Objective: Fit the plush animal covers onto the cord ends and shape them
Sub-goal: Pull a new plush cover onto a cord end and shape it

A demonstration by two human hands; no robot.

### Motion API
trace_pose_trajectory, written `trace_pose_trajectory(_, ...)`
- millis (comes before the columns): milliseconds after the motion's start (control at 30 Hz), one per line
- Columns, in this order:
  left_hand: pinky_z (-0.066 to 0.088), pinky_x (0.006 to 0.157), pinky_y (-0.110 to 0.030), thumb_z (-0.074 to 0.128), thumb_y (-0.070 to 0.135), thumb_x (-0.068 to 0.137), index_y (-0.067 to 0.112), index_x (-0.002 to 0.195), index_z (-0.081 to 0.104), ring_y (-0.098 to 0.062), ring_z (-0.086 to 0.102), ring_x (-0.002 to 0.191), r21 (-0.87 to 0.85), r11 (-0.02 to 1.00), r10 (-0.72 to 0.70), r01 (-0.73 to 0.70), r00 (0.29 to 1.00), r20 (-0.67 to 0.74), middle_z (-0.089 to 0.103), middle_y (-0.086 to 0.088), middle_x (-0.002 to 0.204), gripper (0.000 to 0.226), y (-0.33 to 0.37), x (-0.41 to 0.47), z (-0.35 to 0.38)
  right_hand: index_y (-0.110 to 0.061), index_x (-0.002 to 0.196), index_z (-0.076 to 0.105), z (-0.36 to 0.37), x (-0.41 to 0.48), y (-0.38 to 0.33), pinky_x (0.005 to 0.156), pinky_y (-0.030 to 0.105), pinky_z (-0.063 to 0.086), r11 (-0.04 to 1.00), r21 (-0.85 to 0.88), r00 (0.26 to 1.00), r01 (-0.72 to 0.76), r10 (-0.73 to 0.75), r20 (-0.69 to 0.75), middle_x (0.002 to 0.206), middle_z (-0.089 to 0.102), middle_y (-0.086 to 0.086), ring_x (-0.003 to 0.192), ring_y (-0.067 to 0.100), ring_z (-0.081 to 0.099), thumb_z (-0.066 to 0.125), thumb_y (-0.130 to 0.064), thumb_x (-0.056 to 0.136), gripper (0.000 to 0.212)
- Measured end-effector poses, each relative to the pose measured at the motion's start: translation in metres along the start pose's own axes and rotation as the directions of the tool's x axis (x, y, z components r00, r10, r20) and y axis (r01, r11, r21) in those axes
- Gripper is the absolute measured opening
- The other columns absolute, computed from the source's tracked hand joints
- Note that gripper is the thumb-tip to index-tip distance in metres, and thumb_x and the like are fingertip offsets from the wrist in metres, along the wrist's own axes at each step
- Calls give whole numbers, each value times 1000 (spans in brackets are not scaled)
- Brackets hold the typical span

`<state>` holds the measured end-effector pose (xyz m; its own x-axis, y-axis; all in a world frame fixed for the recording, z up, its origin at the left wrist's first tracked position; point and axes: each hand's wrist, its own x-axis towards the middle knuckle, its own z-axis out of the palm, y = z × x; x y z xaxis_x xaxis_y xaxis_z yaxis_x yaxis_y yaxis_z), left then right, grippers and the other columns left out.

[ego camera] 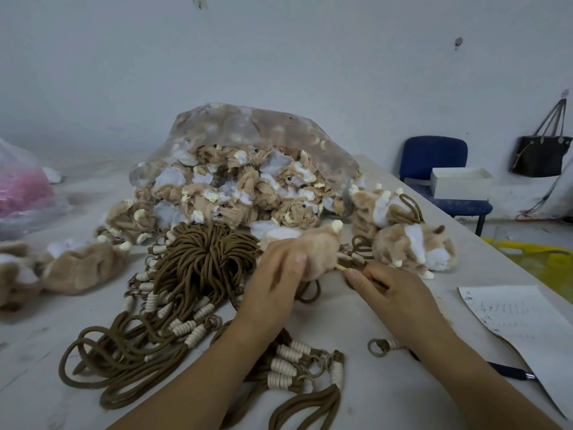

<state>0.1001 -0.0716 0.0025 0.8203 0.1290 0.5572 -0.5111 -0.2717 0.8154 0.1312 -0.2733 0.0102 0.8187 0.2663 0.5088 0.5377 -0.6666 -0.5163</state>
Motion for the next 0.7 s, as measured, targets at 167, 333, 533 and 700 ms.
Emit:
trace_pose_trajectory(167, 39, 91, -8, 48, 36, 98, 31, 121, 62, 3, 55, 115, 59, 997, 44, -45, 999, 17, 63, 22, 118, 27, 2, 0, -2, -23, 59, 40, 4, 1, 3, 49, 21, 30, 991, -116, 997, 60, -55, 53, 54, 43, -4, 57, 13, 46, 30, -71, 81, 54)
trace_pose_trajectory(333, 44, 90, -10, 62, 35, 92, 43, 130, 51, 9, 52, 116, 72, 997, -35, 29, 996, 80, 57, 30, 123, 40, 5, 1, -5, -24, 59, 38, 5, 1, 2, 52, 21, 33, 987, -130, 993, 91, -80, 84, 56, 42, -5, 60, 12, 47, 28, -72, 80, 53)
trace_pose_trajectory(533, 38, 93, -4, 67, 31, 88, 60, 130, 37, 13, 42, 127, 59, 998, -32, 23, 986, 165, 48, 35, 134, 60, 12, 1, 2, -44, 59, 43, 12, -2, -9, 54, 17, 35, 994, 26, 989, 102, -105, 108, 60, 50, -15, 63, 3, 50, 52, -47, 87, 30)
trace_pose_trajectory(700, 32, 109, -12, 72, 49, 80, 52, 144, 29, 13, 28, 136, 23, 996, -93, 91, 989, 117, 29, 38, 147, 77, 8, 4, 1, -43, 61, 46, 9, -2, -10, 51, 17, 34, 986, 139, 992, 92, -102, 72, 63, 52, -19, 57, 4, 48, 57, -34, 91, 33)
